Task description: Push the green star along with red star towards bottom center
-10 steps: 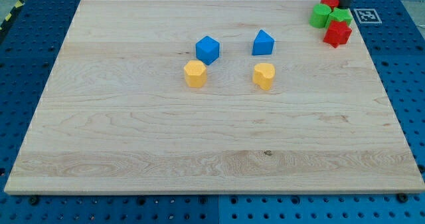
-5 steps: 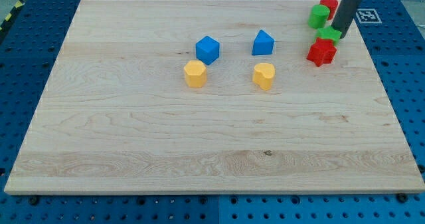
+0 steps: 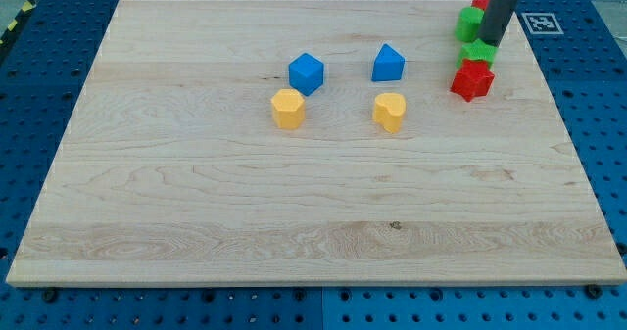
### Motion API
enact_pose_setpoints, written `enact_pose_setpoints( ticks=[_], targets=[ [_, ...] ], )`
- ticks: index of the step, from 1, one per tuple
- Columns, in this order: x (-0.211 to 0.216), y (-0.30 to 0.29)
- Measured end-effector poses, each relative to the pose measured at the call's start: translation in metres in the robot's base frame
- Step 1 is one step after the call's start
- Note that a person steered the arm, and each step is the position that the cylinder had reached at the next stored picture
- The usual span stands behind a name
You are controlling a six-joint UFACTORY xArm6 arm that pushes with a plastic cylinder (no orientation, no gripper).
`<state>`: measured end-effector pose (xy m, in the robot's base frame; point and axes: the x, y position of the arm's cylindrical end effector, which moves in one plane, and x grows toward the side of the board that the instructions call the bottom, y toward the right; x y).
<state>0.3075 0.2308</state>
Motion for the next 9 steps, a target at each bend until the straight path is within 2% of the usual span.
enact_pose_setpoints(
  ticks=[2, 4, 6, 7, 9],
  targets=[
    [0.030, -0.016],
    [0.043, -0.043],
    [0.113, -0.045],
    [0.134, -0.045],
    [0.200, -0.009]
  ],
)
